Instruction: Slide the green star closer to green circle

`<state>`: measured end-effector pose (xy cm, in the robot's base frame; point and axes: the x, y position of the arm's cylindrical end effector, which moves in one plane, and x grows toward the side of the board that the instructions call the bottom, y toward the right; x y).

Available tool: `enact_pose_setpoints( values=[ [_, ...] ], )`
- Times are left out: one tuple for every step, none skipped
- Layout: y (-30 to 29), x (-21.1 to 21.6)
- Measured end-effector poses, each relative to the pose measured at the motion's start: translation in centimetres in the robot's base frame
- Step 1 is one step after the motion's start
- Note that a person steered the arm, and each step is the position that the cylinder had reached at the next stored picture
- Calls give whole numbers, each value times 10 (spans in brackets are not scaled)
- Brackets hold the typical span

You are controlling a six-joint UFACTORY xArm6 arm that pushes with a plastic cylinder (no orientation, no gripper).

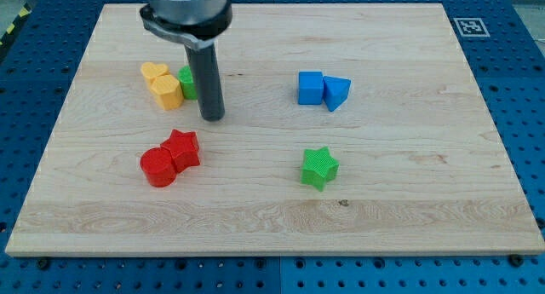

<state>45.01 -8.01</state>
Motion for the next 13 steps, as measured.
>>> enact_pose_setpoints(
  values=[
    [22,32],
    [53,67],
    [102,100],
    [156,118],
    [186,115],
    [189,112],
    [189,91],
    [177,75],
    [156,75],
    [134,68],
    [120,53],
    [112,38],
    [113,33]
  ],
)
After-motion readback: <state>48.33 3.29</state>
